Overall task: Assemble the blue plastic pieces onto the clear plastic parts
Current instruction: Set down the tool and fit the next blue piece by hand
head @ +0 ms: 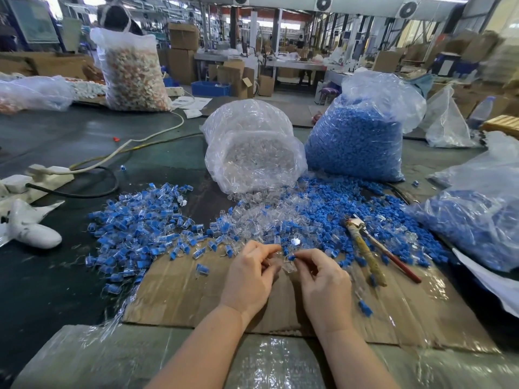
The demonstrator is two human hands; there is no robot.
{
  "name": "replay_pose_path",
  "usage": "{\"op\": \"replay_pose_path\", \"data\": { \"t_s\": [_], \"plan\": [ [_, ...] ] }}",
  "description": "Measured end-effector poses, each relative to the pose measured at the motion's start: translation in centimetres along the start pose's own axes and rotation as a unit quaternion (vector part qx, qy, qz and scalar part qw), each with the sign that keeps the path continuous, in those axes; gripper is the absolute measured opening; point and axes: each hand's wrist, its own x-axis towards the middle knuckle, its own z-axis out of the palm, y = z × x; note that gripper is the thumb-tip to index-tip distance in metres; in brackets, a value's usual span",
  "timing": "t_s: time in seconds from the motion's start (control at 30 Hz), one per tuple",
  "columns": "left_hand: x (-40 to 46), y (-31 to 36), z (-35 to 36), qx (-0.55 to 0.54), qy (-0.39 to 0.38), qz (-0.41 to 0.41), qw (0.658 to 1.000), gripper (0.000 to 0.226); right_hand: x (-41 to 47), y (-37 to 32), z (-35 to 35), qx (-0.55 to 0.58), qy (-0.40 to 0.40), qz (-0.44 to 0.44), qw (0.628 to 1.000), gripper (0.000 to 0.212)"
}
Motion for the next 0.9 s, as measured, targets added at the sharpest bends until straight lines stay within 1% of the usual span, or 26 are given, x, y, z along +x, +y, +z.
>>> {"op": "replay_pose_path", "data": {
  "t_s": [0.07,0.2,0.33,0.5,0.6,0.7,0.9],
  "plan": [
    [0.02,-0.05,-0.04,-0.002,-0.003,-0.008,1.0,0.032,-0.01,0.03,0.03,0.008,-0.004,0.006,1.0,0.003],
    [0.05,-0.15,-0.14,-0.03,0.0,-0.033,0.999,0.014,-0.04,0.09,0.08,0.011,-0.011,0.007,1.0,0.003],
    [0.11,-0.4,-0.31,-0.042,0.026,-0.065,0.997,0.023,-0.06,0.01,0.09,0.011,-0.013,0.001,1.0,0.006],
    [0.12,-0.34,-0.3,-0.113,0.013,-0.105,0.988,0.022,-0.11,-0.17,0.05,0.007,-0.02,-0.008,1.0,0.008],
    [0.19,-0.39,-0.35,-0.131,0.002,-0.11,0.985,0.022,-0.11,-0.21,0.04,0.007,-0.027,-0.01,1.0,0.007],
    [0.14,-0.36,-0.35,-0.127,-0.018,-0.109,0.986,0.022,-0.12,-0.27,0.03,-0.006,-0.032,-0.015,0.999,0.008],
    [0.07,-0.3,-0.36,-0.152,-0.021,-0.118,0.981,0.018,-0.3,-0.38,0.16,-0.057,-0.032,-0.055,0.996,0.013]
  ]
}}
